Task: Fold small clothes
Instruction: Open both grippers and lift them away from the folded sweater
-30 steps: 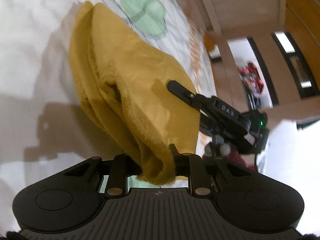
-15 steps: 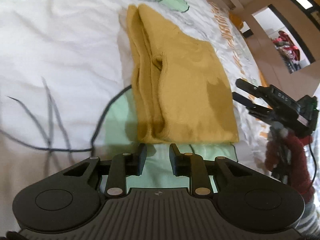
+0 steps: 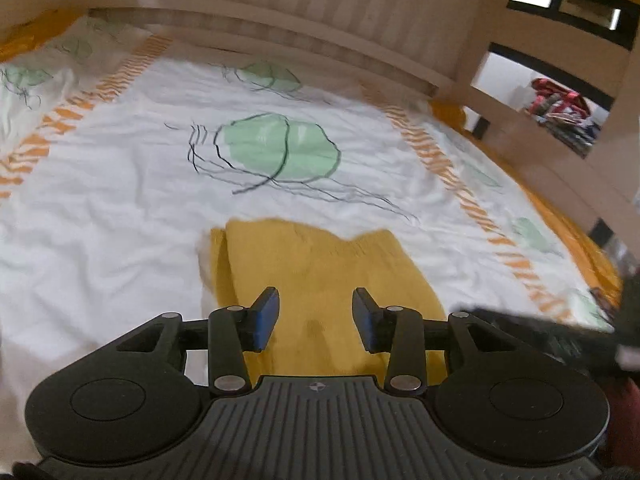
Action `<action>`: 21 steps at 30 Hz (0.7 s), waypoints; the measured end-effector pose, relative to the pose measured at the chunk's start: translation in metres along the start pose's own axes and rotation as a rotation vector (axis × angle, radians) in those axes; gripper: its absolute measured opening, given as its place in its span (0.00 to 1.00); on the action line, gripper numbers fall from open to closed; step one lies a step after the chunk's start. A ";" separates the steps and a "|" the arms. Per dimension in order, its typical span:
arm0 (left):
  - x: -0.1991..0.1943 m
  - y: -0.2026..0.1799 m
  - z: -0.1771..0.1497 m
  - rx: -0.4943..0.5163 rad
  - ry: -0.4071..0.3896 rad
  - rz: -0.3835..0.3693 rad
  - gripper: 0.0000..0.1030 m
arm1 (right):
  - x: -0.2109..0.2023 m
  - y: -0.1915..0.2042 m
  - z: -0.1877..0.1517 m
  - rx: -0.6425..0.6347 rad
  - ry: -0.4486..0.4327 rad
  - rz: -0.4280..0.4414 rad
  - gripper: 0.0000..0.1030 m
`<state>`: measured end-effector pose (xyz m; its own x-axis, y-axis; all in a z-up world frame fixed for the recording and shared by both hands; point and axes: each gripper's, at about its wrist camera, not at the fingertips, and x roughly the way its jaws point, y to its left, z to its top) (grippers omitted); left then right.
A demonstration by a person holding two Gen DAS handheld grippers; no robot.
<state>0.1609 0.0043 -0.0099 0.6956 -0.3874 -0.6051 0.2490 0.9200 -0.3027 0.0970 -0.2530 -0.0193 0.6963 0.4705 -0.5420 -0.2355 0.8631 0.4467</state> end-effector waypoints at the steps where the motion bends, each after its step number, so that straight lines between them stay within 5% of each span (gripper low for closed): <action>1: 0.009 0.000 0.002 -0.004 -0.005 0.002 0.38 | 0.000 0.000 -0.002 -0.004 0.002 0.000 0.65; 9: 0.053 0.039 -0.021 -0.063 0.115 0.095 0.37 | 0.004 0.003 -0.004 -0.045 0.003 0.002 0.65; 21: 0.030 0.065 -0.053 -0.169 0.063 0.074 0.43 | 0.063 0.018 0.024 -0.130 -0.011 0.049 0.65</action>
<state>0.1619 0.0488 -0.0870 0.6631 -0.3268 -0.6734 0.0782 0.9250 -0.3718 0.1531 -0.2118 -0.0281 0.6889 0.5115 -0.5136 -0.3553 0.8559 0.3758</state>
